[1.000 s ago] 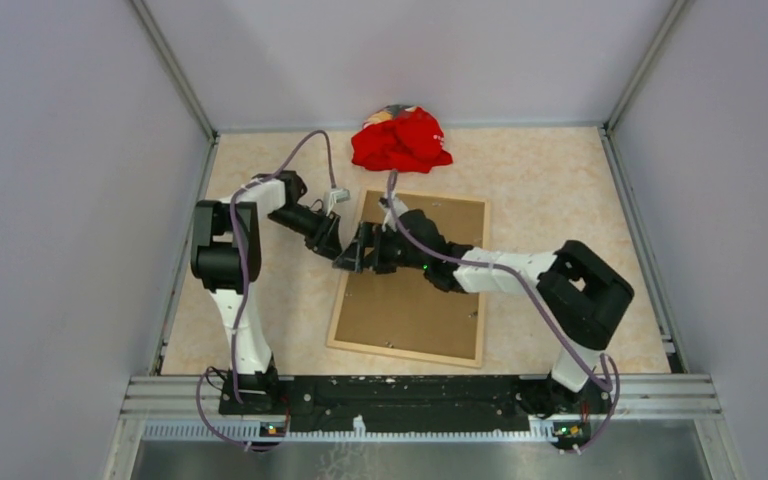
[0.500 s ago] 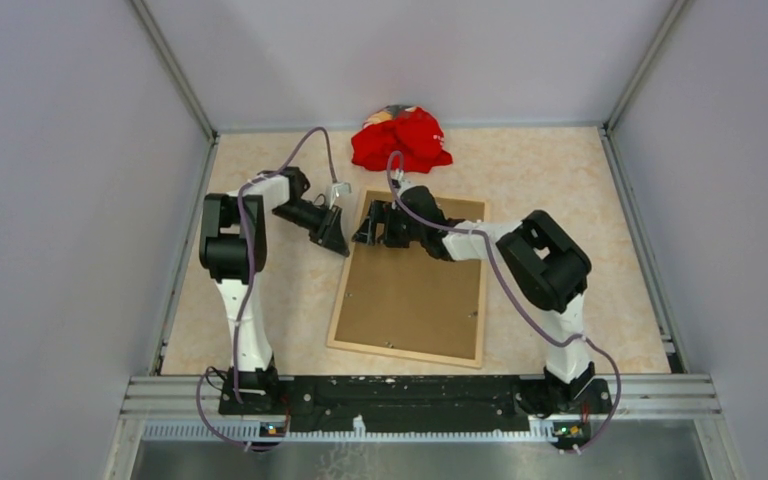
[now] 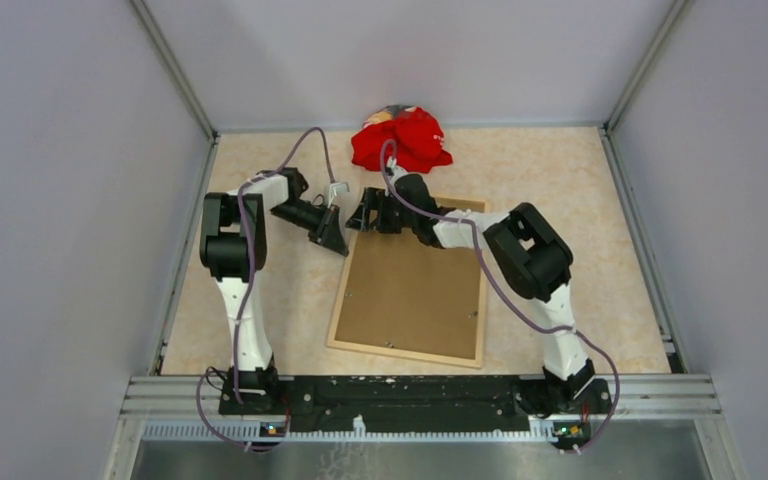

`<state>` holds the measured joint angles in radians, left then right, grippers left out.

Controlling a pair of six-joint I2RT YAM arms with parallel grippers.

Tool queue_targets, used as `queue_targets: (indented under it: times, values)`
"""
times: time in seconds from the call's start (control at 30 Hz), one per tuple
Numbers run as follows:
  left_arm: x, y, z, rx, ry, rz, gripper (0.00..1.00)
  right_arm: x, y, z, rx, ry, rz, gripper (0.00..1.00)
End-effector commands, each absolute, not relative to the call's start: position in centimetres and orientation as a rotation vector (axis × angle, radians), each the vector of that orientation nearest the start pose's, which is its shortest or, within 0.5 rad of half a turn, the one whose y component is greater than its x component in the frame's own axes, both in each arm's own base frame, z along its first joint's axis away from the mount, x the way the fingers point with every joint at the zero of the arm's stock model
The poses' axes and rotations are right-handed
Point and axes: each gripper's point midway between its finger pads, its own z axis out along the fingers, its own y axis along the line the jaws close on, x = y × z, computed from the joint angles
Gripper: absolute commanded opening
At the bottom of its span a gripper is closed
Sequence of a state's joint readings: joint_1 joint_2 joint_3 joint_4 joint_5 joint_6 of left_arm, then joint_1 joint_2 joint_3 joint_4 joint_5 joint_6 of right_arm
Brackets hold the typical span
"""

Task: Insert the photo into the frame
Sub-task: Install the photo frame at the center of the board.

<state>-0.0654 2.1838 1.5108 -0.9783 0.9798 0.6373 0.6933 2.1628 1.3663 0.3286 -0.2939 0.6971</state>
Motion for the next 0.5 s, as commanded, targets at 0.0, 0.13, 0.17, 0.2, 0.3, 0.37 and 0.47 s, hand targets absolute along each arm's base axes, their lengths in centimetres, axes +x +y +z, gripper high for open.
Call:
queue_targets:
  times: [0.0,0.13,0.17,0.2,0.3,0.37,0.47]
  values:
    - [34.41,-15.95,1.68,0.916,2.436,-1.344,0.1,40.32,42.51,4.94,-0.222,2.24,1.086,0.83]
    - [34.2,-15.89,1.5,0.917,2.442,-1.344,0.1,40.49,42.7,4.6,-0.224,2.245,1.099,0.82]
    - [34.19,-15.88,1.52,0.917,2.442,-1.343,0.09,40.49,42.83,4.69,-0.226,2.243,1.105,0.82]
    - [34.21,-15.88,1.54,0.919,2.441,-1.342,0.09,40.45,42.89,4.65,-0.226,2.244,1.111,0.81]
    - [34.23,-15.91,1.62,0.918,2.438,-1.344,0.09,40.28,43.13,4.75,-0.224,2.244,1.136,0.8]
    - [34.26,-15.9,1.61,0.918,2.439,-1.344,0.09,40.08,43.26,4.8,-0.221,2.242,1.155,0.8]
    - [34.26,-15.88,1.56,0.918,2.441,-1.341,0.09,39.82,43.42,4.94,-0.219,2.239,1.179,0.79]
